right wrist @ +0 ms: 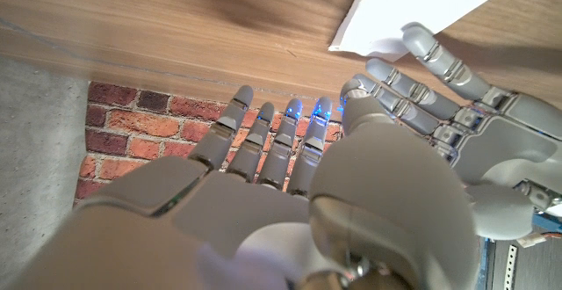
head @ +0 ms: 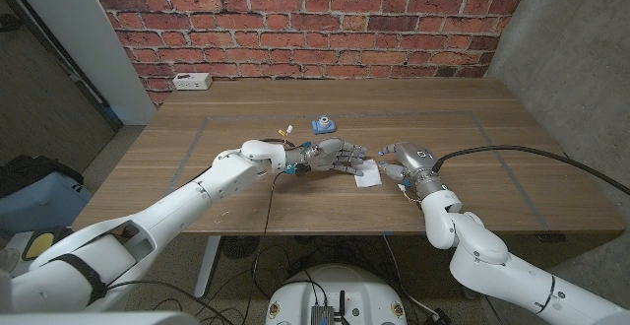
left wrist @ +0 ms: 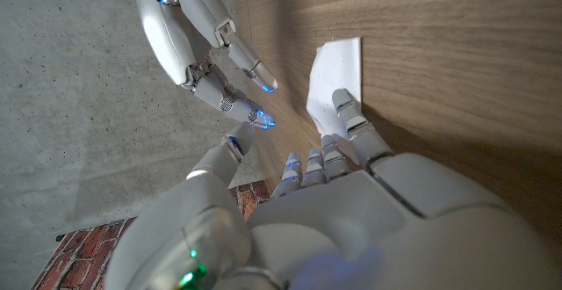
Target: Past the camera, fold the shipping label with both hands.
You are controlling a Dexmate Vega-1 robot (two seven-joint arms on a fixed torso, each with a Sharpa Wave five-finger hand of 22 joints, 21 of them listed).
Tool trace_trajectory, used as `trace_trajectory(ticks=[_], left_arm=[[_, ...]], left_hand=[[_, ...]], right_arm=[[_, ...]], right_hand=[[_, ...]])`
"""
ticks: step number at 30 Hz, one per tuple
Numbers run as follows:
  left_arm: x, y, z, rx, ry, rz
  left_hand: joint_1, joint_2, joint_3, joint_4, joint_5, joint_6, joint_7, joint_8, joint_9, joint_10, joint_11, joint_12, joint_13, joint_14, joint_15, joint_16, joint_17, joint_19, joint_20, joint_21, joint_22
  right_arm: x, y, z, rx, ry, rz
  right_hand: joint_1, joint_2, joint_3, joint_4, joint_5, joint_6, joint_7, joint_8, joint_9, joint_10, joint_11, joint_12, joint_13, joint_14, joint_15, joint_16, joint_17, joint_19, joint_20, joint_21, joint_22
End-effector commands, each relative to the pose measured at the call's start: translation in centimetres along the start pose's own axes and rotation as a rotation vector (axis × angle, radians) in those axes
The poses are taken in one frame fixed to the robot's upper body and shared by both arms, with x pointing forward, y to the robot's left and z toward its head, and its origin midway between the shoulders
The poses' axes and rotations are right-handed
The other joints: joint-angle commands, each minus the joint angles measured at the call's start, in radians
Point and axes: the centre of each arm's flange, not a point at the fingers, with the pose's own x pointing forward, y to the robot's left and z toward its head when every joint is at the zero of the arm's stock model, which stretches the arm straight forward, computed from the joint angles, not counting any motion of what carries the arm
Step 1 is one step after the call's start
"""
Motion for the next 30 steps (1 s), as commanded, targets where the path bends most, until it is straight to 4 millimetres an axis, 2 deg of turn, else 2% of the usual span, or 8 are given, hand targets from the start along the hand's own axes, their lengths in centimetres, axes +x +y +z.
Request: trace_trajectory(ticks=[1, 5, 14, 17, 22, 28, 30], left_arm=[[0.2, 0.0, 0.2, 0.007, 0.005, 0.001], [0.2, 0.0, 0.2, 0.009, 0.006, 0.001], [0.3, -0.1, 0.2, 0.010, 0.007, -0.002], [0.3, -0.1, 0.2, 0.010, 0.007, -0.003], [0.3, -0.1, 0.2, 0.010, 0.005, -0.004], [0.2, -0.1, 0.2, 0.013, 0.004, -0.003], [0.2, -0.1, 0.3, 0.013, 0.004, -0.002]], left_hand=[[-0.003, 0.000, -0.001, 0.000, -0.002, -0.003, 0.000, 0.004, 0.001, 0.004, 0.005, 0.006, -0.001, 0.002, 0.002, 0.005, 0.001, 0.001, 0.003, 0.006, 0.004], [-0.003, 0.000, -0.001, 0.000, -0.003, -0.003, -0.001, 0.005, 0.001, 0.004, 0.005, 0.007, -0.001, 0.003, 0.002, 0.006, 0.001, 0.002, 0.003, 0.007, 0.004], [-0.003, 0.000, -0.002, -0.001, -0.004, -0.002, -0.003, 0.007, 0.001, 0.004, 0.003, 0.008, -0.001, 0.002, 0.001, 0.006, 0.001, 0.002, 0.003, 0.008, 0.004], [-0.003, 0.000, -0.003, -0.001, -0.004, -0.002, -0.003, 0.007, 0.000, 0.004, 0.003, 0.008, -0.001, 0.003, 0.002, 0.006, 0.001, 0.002, 0.002, 0.008, 0.004], [-0.003, 0.000, -0.003, -0.001, -0.004, -0.003, -0.003, 0.007, 0.000, 0.004, 0.003, 0.009, -0.001, 0.003, 0.002, 0.006, 0.001, 0.003, 0.002, 0.009, 0.004], [-0.003, 0.001, -0.003, -0.001, -0.005, -0.002, -0.003, 0.008, 0.000, 0.005, 0.003, 0.009, -0.001, 0.003, 0.002, 0.007, 0.002, 0.003, 0.003, 0.009, 0.004], [-0.003, 0.001, -0.003, -0.001, -0.005, -0.002, -0.003, 0.008, 0.000, 0.005, 0.004, 0.010, -0.001, 0.003, 0.002, 0.007, 0.002, 0.003, 0.003, 0.010, 0.003]], right_arm=[[0.6, 1.2, 0.5, -0.007, -0.017, 0.094], [0.8, 1.3, 0.6, -0.010, -0.018, 0.101], [0.9, 1.5, 0.9, -0.007, -0.033, 0.104], [1.0, 1.7, 1.1, -0.012, -0.041, 0.111], [1.2, 2.0, 1.2, -0.010, -0.049, 0.128], [1.3, 2.5, 1.2, -0.023, -0.041, 0.146], [1.4, 2.6, 1.1, -0.029, -0.036, 0.150]], right_hand=[[0.006, 0.000, 0.000, -0.007, -0.003, 0.016, -0.001, 0.007, 0.003, 0.017, -0.002, 0.010, 0.001, -0.007, -0.112, -0.005, 0.002, -0.008, 0.001, -0.002, 0.004], [0.011, 0.000, 0.000, -0.011, -0.002, 0.022, -0.002, 0.008, 0.003, 0.019, -0.013, 0.009, 0.001, -0.008, -0.112, -0.006, 0.001, -0.011, 0.001, -0.003, 0.004], [0.016, -0.002, 0.000, -0.014, -0.002, 0.016, -0.009, 0.004, 0.002, 0.013, -0.017, 0.005, 0.001, -0.012, -0.114, -0.008, 0.000, -0.012, 0.000, -0.003, 0.004], [0.017, -0.002, -0.001, -0.014, -0.002, 0.008, -0.011, 0.000, 0.002, 0.004, -0.026, 0.001, 0.001, -0.014, -0.112, -0.008, -0.001, -0.013, 0.000, -0.004, 0.004], [0.019, -0.002, -0.002, -0.014, -0.002, 0.006, -0.011, -0.001, 0.002, 0.003, -0.023, 0.000, 0.001, -0.015, -0.113, -0.009, -0.001, -0.014, -0.001, -0.004, 0.004], [0.021, -0.001, -0.003, -0.014, -0.001, 0.016, -0.019, 0.002, 0.002, 0.009, -0.040, 0.002, 0.000, -0.014, -0.113, -0.007, -0.001, -0.015, -0.002, -0.004, 0.004], [0.023, -0.001, -0.003, -0.015, -0.001, 0.021, -0.020, 0.003, 0.002, 0.011, -0.038, 0.002, 0.000, -0.013, -0.114, -0.007, -0.001, -0.014, -0.002, -0.003, 0.004]])
